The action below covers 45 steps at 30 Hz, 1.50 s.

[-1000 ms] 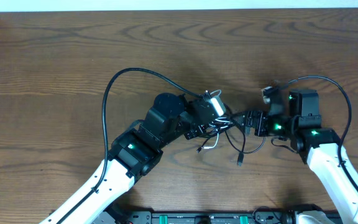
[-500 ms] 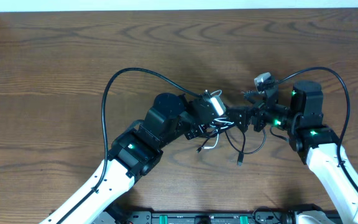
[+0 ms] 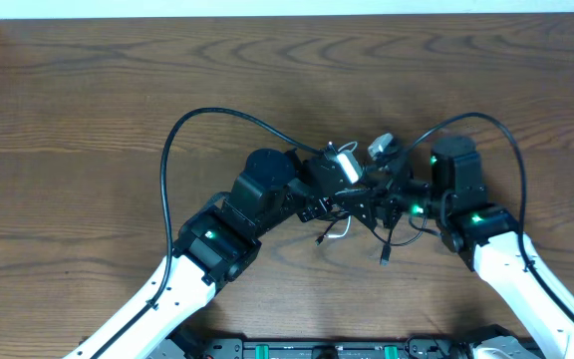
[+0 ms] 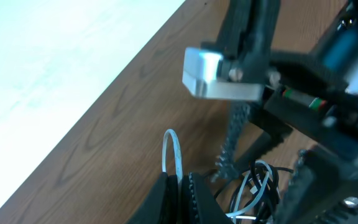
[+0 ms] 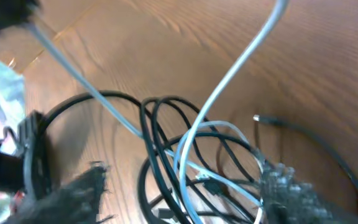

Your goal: Untangle cables

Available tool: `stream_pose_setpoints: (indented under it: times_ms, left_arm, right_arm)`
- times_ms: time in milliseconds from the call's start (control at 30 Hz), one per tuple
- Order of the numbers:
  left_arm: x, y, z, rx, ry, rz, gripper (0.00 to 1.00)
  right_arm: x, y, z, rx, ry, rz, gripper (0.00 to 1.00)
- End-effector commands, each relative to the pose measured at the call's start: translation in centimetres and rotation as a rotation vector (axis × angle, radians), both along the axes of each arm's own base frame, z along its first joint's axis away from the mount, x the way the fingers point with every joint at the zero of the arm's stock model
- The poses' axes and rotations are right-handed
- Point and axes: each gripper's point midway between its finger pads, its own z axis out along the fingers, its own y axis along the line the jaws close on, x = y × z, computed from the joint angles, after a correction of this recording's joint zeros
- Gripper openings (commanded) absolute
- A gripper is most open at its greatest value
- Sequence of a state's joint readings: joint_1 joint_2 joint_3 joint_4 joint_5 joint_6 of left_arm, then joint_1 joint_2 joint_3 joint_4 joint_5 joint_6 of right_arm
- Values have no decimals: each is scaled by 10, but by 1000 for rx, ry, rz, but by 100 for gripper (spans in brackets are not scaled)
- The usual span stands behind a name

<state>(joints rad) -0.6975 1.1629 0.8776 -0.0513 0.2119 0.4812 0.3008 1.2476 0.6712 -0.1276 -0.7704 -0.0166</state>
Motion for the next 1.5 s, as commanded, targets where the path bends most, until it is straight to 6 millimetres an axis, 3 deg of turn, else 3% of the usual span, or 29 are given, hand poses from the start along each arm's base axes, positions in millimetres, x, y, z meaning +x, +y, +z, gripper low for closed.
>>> stream_pose_setpoints:
  times_ms: [0, 267, 433, 700, 833, 967, 1200, 1333, 1467]
  left_arm:
    - [-3, -2, 14, -33, -12, -11, 8]
    - [-3, -2, 14, -32, -12, -11, 8]
    - [-3, -2, 14, -32, -12, -11, 8]
    - [-3, -2, 14, -32, -12, -11, 8]
    - [-3, -2, 14, -32, -12, -11, 8]
    - [-3, -2, 13, -32, -11, -11, 8]
    - [-4, -1, 10, -21, 1, -11, 8]
    - [-6, 1, 3, -1, 24, -9, 8]
    - [-6, 4, -2, 17, 39, 0, 23]
  right_arm:
    - [5, -5, -9, -73, -16, -50, 68]
    - [9, -9, -12, -88, 0, -91, 67]
    - [9, -9, -12, -84, 9, -95, 38]
    - [5, -4, -13, -83, 10, -75, 29]
    - [1, 2, -13, -84, 11, -56, 18]
    - [-1, 3, -14, -86, 15, -49, 1]
    - [0, 4, -11, -54, 67, -85, 1]
    - [-2, 14, 3, 29, 82, -58, 1]
    - [-10, 26, 23, 127, 72, 23, 1]
